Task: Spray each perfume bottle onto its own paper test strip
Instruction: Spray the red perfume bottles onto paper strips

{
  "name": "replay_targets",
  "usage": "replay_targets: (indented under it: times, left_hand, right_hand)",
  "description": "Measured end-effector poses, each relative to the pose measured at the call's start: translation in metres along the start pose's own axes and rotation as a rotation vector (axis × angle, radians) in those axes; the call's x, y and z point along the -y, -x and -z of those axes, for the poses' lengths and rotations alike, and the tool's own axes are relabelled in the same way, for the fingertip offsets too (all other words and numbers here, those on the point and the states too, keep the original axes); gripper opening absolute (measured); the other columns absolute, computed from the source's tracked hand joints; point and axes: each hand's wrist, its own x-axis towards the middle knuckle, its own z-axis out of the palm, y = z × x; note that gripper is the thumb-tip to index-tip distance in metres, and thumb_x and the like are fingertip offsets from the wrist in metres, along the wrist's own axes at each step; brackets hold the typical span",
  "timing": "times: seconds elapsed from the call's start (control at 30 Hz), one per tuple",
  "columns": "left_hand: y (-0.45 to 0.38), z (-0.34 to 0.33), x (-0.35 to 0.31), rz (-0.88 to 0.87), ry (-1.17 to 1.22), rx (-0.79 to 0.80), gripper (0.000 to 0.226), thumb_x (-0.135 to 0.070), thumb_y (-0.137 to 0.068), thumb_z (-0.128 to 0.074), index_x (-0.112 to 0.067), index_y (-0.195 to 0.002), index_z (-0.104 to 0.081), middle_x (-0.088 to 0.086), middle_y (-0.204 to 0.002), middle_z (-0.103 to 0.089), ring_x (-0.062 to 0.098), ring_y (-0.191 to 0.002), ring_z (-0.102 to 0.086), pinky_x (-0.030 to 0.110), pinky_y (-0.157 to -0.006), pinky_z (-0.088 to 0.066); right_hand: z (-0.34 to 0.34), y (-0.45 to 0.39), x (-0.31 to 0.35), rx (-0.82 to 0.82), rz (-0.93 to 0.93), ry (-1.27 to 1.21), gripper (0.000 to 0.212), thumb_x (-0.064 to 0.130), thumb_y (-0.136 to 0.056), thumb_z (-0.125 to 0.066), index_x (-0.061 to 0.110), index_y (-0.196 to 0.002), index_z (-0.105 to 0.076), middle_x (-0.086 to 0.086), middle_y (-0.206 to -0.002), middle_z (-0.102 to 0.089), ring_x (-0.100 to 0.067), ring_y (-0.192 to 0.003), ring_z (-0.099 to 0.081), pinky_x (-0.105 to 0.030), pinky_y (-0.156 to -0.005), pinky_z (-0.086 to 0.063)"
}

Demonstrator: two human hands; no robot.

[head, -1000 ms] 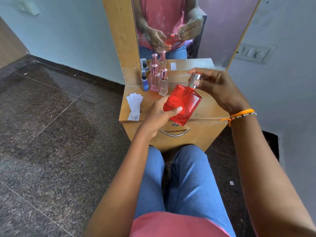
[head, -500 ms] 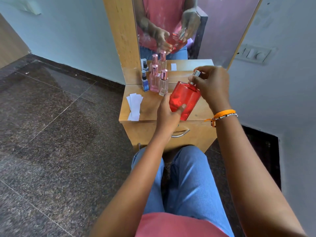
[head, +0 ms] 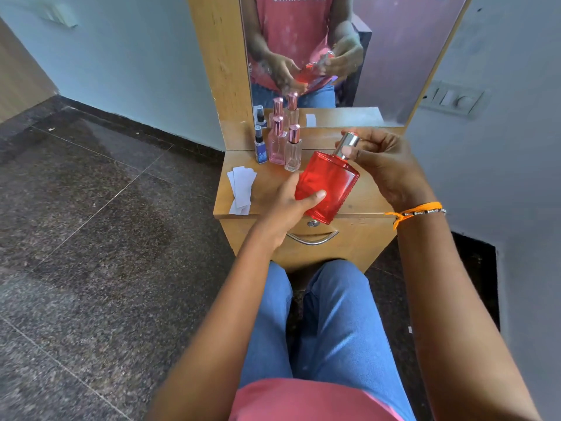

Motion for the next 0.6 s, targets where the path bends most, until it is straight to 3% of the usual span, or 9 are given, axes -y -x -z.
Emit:
replay_targets:
  times: [0.1, 0.2, 0.27, 0.37, 0.5, 0.6]
  left_hand:
    - [0.001, -0.010, 0.005, -0.079, 0.005, -0.053, 0.034, -0.012, -0.087, -0.062, -0.021, -0.117, -0.048, -0.001, -0.112, -0.061, 0.009, -0.102, -0.059, 0.028, -0.093, -0.048]
    - [-0.002, -0.013, 0.003, -0.097, 0.033, -0.059, 0.032, -0.015, -0.087, -0.062, -0.024, -0.115, -0.048, -0.004, -0.110, -0.061, 0.009, -0.104, -0.059, 0.029, -0.095, -0.048]
    - [-0.003, -0.013, 0.000, -0.081, 0.071, -0.032, 0.033, -0.015, -0.088, -0.061, -0.020, -0.118, -0.048, -0.004, -0.109, -0.061, 0.008, -0.103, -0.059, 0.028, -0.093, -0.049]
    - [-0.005, -0.014, 0.000, -0.033, 0.038, -0.026, 0.041, -0.020, -0.089, -0.060, -0.015, -0.126, -0.045, 0.001, -0.115, -0.061, 0.010, -0.105, -0.059, 0.028, -0.093, -0.049]
    - [-0.006, -0.012, -0.003, 0.012, -0.118, -0.123, 0.042, -0.031, -0.092, -0.054, -0.018, -0.131, -0.043, -0.003, -0.124, -0.052, 0.012, -0.114, -0.051, 0.022, -0.088, -0.042]
    - [-0.007, -0.002, -0.005, 0.004, -0.186, -0.211, 0.036, -0.025, -0.094, -0.051, -0.020, -0.129, -0.047, -0.005, -0.120, -0.052, 0.005, -0.103, -0.049, 0.018, -0.082, -0.038]
  right_hand:
    - [-0.009, 0.003, 0.004, -0.097, 0.056, 0.058, 0.031, -0.004, -0.076, -0.071, 0.004, -0.106, -0.064, 0.008, -0.071, -0.074, -0.005, -0.070, -0.067, -0.019, -0.070, -0.054]
    - [-0.011, 0.011, 0.003, -0.081, 0.071, 0.051, 0.032, 0.003, -0.081, -0.069, 0.017, -0.109, -0.063, 0.003, -0.085, -0.074, -0.010, -0.081, -0.067, -0.023, -0.074, -0.055]
    - [-0.011, 0.021, -0.002, -0.014, -0.020, 0.082, 0.032, 0.007, -0.082, -0.068, 0.013, -0.113, -0.061, 0.000, -0.093, -0.071, -0.011, -0.084, -0.068, -0.024, -0.076, -0.056]
    - [-0.014, 0.031, -0.013, -0.008, -0.094, 0.134, 0.025, 0.006, -0.081, -0.069, 0.004, -0.106, -0.065, 0.003, -0.085, -0.072, -0.007, -0.077, -0.070, -0.021, -0.067, -0.055]
    - [-0.016, 0.023, -0.022, -0.146, -0.055, 0.235, 0.019, 0.010, -0.076, -0.076, 0.010, -0.094, -0.068, -0.010, -0.088, -0.072, -0.023, -0.085, -0.069, -0.038, -0.074, -0.059]
    - [-0.020, 0.006, -0.024, -0.279, 0.000, 0.360, 0.019, 0.016, -0.073, -0.076, 0.013, -0.088, -0.066, -0.008, -0.085, -0.069, -0.022, -0.083, -0.065, -0.043, -0.078, -0.056]
